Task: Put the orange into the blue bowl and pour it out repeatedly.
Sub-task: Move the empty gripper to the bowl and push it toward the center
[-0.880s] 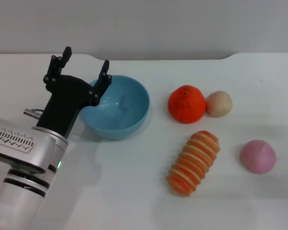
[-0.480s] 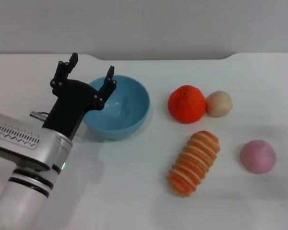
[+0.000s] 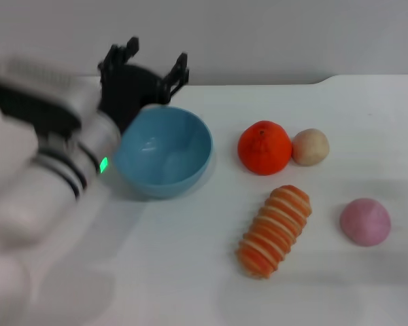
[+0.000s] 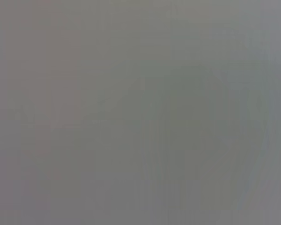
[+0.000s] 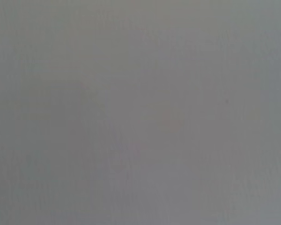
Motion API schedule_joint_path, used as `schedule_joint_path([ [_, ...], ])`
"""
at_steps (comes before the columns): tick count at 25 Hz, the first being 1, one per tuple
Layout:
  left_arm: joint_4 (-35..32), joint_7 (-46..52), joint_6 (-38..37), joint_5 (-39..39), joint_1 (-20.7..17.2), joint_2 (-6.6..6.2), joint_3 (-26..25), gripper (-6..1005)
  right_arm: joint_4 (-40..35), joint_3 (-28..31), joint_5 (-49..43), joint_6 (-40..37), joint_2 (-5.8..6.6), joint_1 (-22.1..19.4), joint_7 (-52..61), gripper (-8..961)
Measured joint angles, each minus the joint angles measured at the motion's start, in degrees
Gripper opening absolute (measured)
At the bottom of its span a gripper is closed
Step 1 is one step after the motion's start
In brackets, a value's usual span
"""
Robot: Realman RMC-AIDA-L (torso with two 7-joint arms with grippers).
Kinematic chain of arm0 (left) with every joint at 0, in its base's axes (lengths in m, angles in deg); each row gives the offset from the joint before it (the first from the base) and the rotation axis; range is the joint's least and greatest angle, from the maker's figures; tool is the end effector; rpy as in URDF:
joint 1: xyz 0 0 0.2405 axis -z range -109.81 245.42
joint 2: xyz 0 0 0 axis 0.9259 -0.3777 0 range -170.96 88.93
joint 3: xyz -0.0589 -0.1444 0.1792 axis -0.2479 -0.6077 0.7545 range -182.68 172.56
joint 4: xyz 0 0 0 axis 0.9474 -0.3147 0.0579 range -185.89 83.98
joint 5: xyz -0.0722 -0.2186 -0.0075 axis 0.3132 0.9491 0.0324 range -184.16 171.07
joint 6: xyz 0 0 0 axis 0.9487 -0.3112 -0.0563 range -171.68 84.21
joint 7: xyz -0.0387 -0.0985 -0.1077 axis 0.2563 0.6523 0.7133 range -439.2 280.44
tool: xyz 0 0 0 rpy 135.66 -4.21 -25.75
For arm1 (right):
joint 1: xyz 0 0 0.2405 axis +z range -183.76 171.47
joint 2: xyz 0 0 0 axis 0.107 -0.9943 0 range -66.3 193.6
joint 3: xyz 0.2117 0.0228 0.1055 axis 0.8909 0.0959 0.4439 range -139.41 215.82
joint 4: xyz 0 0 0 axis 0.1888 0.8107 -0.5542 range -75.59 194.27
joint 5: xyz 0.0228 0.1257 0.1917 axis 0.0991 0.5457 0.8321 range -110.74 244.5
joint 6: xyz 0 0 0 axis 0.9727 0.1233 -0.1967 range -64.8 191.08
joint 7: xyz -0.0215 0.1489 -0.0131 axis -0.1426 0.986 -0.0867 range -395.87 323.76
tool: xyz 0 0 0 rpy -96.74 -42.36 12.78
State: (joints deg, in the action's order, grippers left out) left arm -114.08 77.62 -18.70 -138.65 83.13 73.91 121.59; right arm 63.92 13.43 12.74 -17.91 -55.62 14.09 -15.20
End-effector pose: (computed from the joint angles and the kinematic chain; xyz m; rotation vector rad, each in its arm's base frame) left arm -0.1698 0.3644 -0.0668 -1.9217 -0.4769 -0.6597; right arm 0.3643 0.2811 0.0060 -1.4248 0.6703 0.8380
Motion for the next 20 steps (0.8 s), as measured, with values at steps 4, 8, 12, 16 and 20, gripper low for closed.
schedule_joint_path([
  [4, -9.78, -2.16, -24.68, -5.54, 0.58, 0.16, -13.03, 811, 0.0, 0.08, 0.07, -0.23, 0.0, -0.09, 0.04, 660],
  [8, -15.54, -8.32, -48.2, -6.9, 3.32, 2.39, -26.87, 812, -0.01, 0.08, 0.16, -0.24, 0.03, 0.22, 0.06, 660],
  [12, -16.56, -11.61, -63.73, -7.0, 7.24, 2.72, -35.08, 812, -0.14, 0.07, 0.25, -0.08, 0.08, 0.63, 0.05, 660],
  [16, -14.46, -12.69, -74.97, -7.73, 11.29, 2.72, -43.21, 812, -0.42, 0.07, 0.31, -0.04, 0.1, 0.78, 0.05, 660],
  [20, -11.46, -12.22, -78.99, -7.31, 12.8, 2.93, -46.73, 811, -0.45, 0.5, 0.38, 0.0, 0.1, 0.86, -0.11, 660],
])
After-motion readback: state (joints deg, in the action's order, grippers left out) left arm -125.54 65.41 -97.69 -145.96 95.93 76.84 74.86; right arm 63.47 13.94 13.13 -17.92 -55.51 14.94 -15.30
